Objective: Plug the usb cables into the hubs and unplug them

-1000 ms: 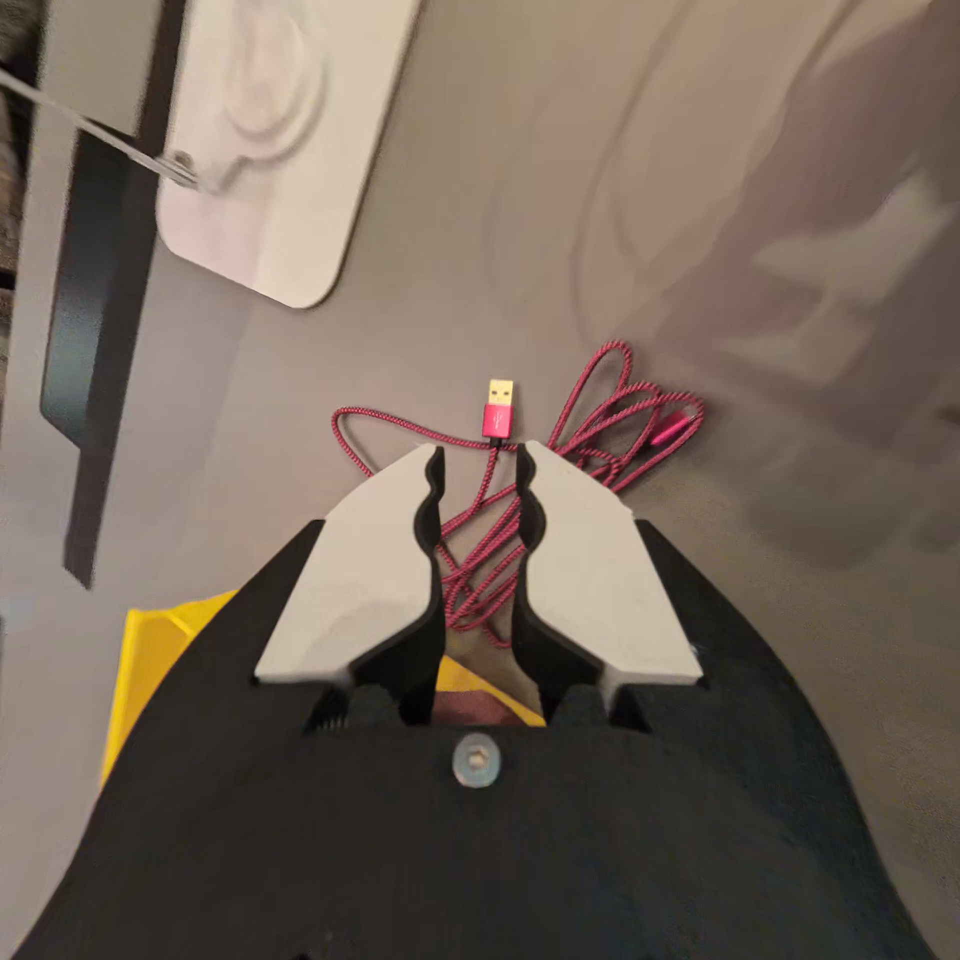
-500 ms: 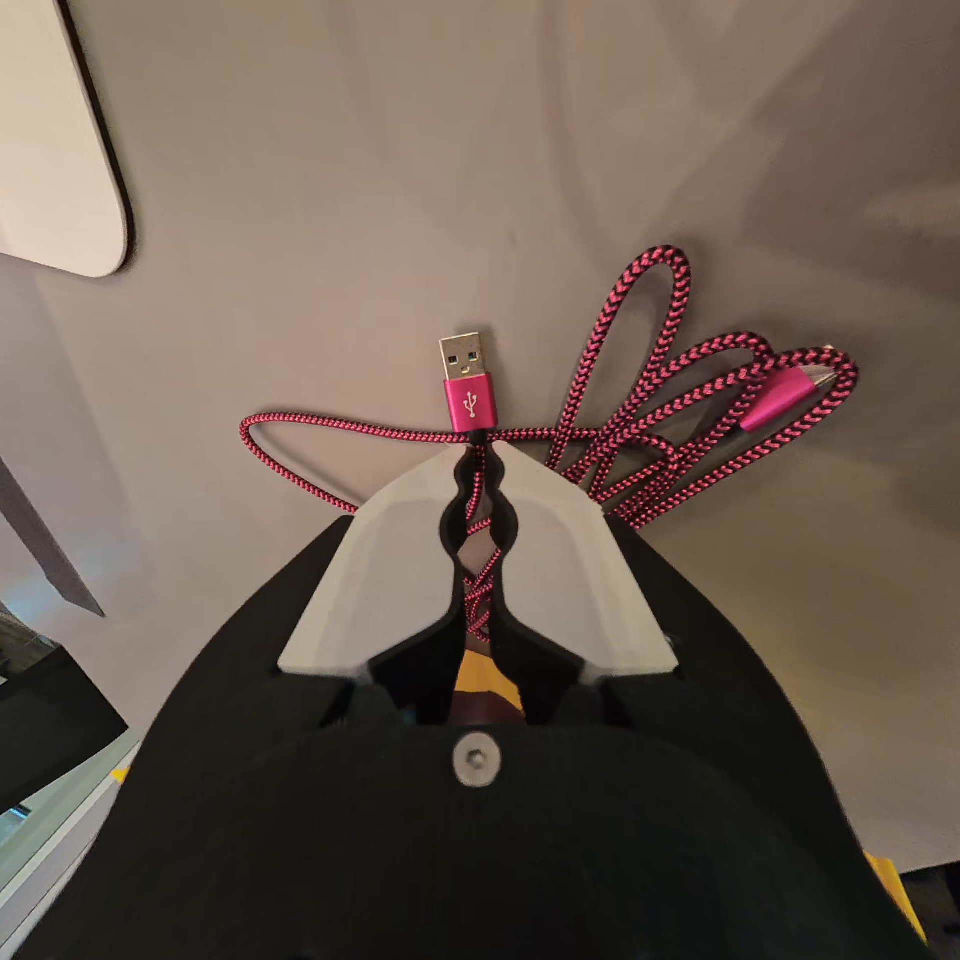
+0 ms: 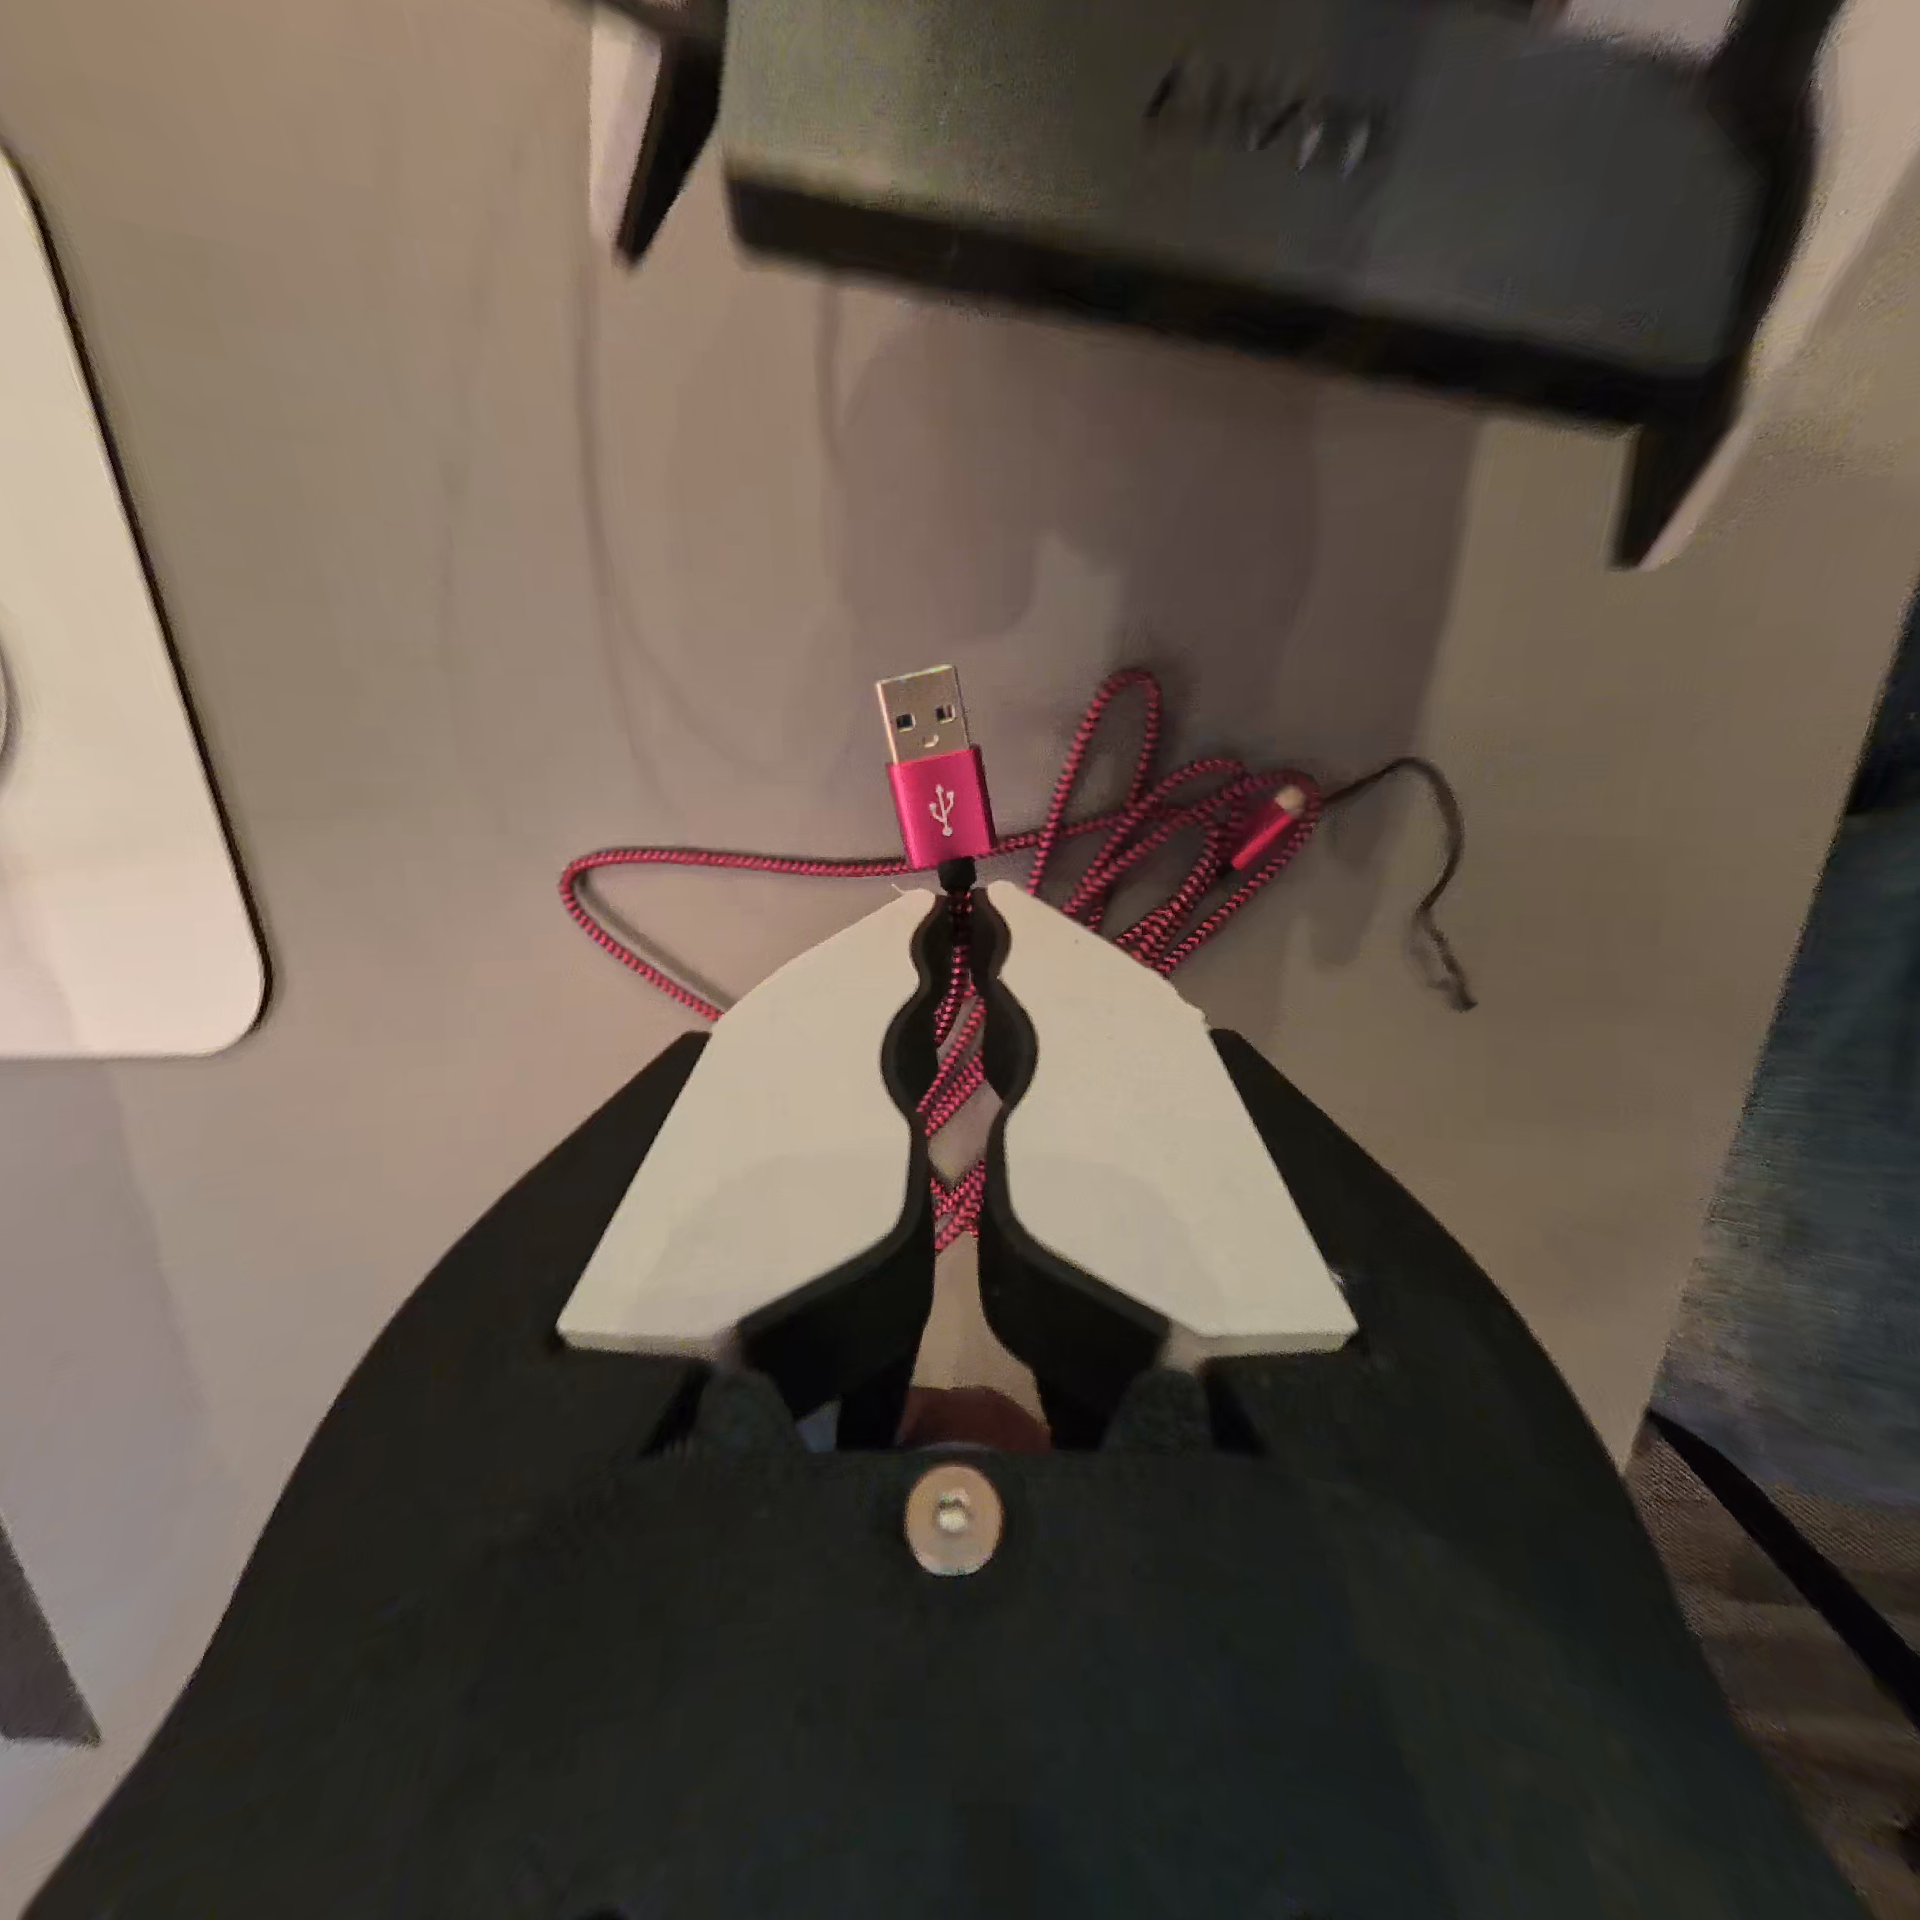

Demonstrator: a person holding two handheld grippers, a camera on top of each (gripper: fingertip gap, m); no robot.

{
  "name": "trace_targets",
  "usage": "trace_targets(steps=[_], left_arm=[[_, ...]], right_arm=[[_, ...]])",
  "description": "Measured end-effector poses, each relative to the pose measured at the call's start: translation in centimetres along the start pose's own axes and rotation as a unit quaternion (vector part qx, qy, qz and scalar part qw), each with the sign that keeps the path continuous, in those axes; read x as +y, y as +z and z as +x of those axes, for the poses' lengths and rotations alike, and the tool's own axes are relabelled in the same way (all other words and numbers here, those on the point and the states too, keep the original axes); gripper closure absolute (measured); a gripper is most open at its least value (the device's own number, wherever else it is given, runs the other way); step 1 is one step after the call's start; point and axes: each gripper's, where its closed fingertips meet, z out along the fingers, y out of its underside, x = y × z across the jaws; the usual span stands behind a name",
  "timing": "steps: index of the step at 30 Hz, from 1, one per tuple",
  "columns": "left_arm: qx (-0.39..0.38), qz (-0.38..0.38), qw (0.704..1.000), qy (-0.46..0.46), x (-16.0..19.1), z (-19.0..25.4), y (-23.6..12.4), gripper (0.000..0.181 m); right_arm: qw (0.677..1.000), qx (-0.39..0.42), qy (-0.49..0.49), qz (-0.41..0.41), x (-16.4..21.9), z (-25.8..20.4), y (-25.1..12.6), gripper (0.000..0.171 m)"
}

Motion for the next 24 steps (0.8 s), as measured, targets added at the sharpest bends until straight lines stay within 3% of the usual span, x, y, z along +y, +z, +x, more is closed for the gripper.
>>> trace_targets(steps=[11,16,20,24], left_arm=[[0.015,0.081,0.997,0.005,-3.8,0.7,1.1,0.179],[-0.032,0.028,0.999,0.006,-2.1,-0.9,3.0,0.179],[-0.056,-0.01,0.998,-0.004,-0.4,-1.6,5.6,0.179],[-0.056,0.01,0.998,-0.038,0.0,-2.2,5.0,0.179]], right_arm=[[0.999,-0.002,-0.009,-0.036,1.1,0.3,0.6,0.031],[0.999,0.019,0.003,-0.035,1.3,1.5,-0.1,0.031],[0.993,0.042,-0.005,-0.107,3.5,2.3,-0.6,0.031],[0.978,0.041,-0.01,-0.202,6.3,2.6,-0.9,0.031]])
